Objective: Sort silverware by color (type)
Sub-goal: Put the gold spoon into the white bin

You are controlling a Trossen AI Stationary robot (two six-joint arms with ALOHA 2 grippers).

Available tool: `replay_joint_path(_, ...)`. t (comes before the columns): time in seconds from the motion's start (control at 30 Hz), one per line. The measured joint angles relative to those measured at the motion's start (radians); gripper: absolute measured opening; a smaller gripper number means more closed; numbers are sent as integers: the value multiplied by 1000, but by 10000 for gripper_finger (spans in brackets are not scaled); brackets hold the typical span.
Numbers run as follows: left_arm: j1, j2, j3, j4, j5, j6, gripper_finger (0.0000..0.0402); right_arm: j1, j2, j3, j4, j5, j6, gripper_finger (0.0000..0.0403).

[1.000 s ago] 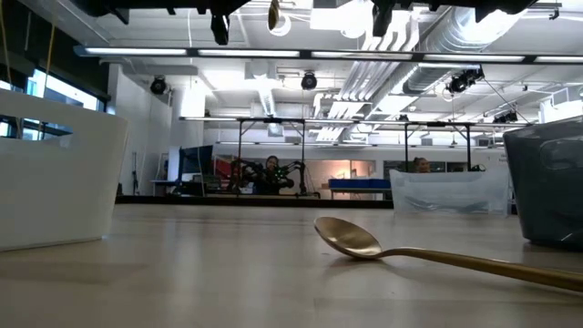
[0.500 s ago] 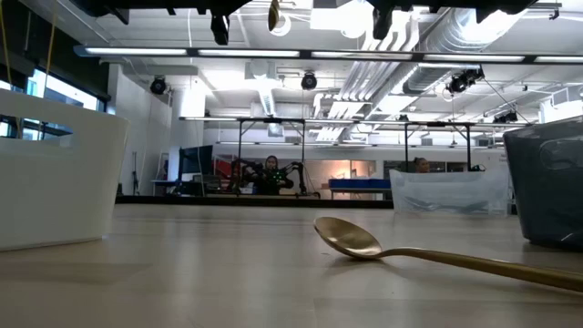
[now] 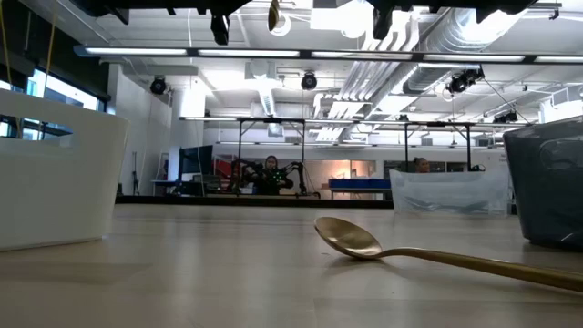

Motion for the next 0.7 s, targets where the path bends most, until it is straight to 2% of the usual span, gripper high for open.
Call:
replay_joint_path(0.27,0,0,0,-1,5,9,0,0,0,0,0,0,0,0)
replay_joint_path(0.37,-2,-2,24,-55,53,9,0,0,0,0,0,0,0,0)
replay_joint_path(0.47,-26,-14,100,-279,90,10,0,0,0,0,-2,0,0,0)
replay_joint_path(0.57,-78,-11,204,-621,99,27,0,0,0,0,-18,0,0,0)
replay_joint_path(0.7,-204,-11,335,-981,40,51,0,-1,0,0,-52,0,0,0)
